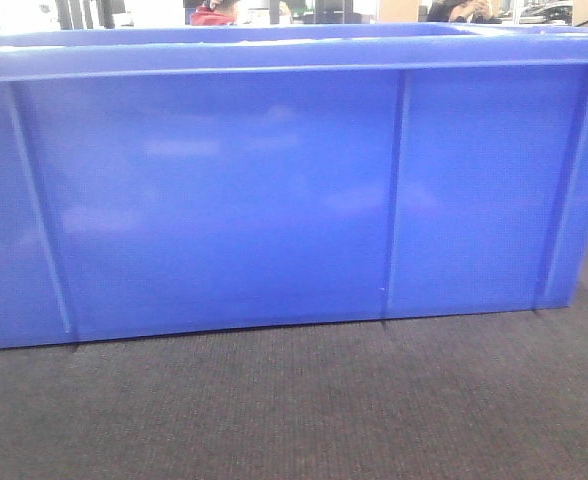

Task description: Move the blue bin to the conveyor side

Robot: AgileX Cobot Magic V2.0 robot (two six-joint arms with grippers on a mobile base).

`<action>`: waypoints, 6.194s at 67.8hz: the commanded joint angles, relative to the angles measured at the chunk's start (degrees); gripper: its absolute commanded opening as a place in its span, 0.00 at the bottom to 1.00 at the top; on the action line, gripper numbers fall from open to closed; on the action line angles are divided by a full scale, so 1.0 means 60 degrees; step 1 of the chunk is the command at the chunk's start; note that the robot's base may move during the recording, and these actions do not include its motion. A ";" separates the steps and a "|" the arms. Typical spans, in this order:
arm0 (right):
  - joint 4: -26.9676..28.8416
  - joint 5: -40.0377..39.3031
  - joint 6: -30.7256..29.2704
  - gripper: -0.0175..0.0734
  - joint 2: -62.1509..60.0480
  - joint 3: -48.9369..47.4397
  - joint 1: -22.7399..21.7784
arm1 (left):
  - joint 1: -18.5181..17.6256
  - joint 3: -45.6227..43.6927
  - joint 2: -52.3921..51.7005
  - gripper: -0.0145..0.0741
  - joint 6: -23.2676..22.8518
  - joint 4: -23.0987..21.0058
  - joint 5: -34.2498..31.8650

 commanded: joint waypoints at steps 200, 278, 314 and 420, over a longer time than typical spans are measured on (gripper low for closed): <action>-0.0581 -0.6807 0.0620 0.09 -1.2246 1.2527 -0.0006 | -0.0396 1.3743 -1.0866 0.18 0.0000 0.0409 -1.0525; 0.2447 -0.8606 -0.2506 0.09 -1.2246 1.3503 -0.2613 | -0.0396 1.3743 -1.0866 0.18 0.0000 0.0409 -1.0555; 0.3303 -1.1164 -0.2741 0.09 -1.3023 1.6321 -0.3846 | -0.0396 1.3743 -1.0866 0.18 0.0000 0.0409 -1.0555; 0.3030 -1.1226 -0.2741 0.09 -1.3023 1.6321 -0.3301 | -0.0396 1.3743 -1.0866 0.18 0.0000 0.0409 -1.0555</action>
